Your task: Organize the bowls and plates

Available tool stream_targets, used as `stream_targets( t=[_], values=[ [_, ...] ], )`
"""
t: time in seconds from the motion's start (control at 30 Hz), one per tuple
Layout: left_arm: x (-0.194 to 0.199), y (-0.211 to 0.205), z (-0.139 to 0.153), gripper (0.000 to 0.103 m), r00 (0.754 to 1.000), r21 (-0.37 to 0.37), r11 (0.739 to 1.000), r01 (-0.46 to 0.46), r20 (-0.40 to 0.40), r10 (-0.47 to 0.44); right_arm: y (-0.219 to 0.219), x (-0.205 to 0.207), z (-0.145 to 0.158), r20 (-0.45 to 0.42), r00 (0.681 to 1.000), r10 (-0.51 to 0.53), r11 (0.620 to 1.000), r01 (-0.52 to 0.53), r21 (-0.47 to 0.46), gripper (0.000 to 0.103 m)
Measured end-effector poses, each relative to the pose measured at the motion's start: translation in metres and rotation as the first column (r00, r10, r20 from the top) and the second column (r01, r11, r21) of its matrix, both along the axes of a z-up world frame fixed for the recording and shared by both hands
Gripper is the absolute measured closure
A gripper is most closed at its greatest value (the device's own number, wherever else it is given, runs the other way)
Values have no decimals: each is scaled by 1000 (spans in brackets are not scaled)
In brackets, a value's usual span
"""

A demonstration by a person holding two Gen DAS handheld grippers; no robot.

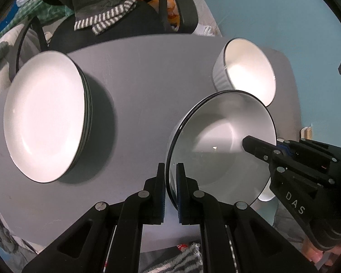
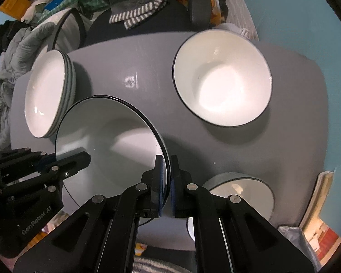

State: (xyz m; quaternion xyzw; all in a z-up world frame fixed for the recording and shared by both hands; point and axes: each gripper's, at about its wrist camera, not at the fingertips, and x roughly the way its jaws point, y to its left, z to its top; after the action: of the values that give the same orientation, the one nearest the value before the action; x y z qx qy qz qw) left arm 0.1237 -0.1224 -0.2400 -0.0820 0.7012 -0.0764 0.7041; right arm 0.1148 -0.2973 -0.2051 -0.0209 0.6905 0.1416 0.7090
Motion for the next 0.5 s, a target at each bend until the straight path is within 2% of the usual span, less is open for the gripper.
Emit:
stream_targets(
  t=[0.5],
  values=[
    [13, -6, 30, 95, 997, 7, 999, 33, 73, -33, -24, 17, 35, 36, 998, -42, 999, 41, 27, 98]
  ],
)
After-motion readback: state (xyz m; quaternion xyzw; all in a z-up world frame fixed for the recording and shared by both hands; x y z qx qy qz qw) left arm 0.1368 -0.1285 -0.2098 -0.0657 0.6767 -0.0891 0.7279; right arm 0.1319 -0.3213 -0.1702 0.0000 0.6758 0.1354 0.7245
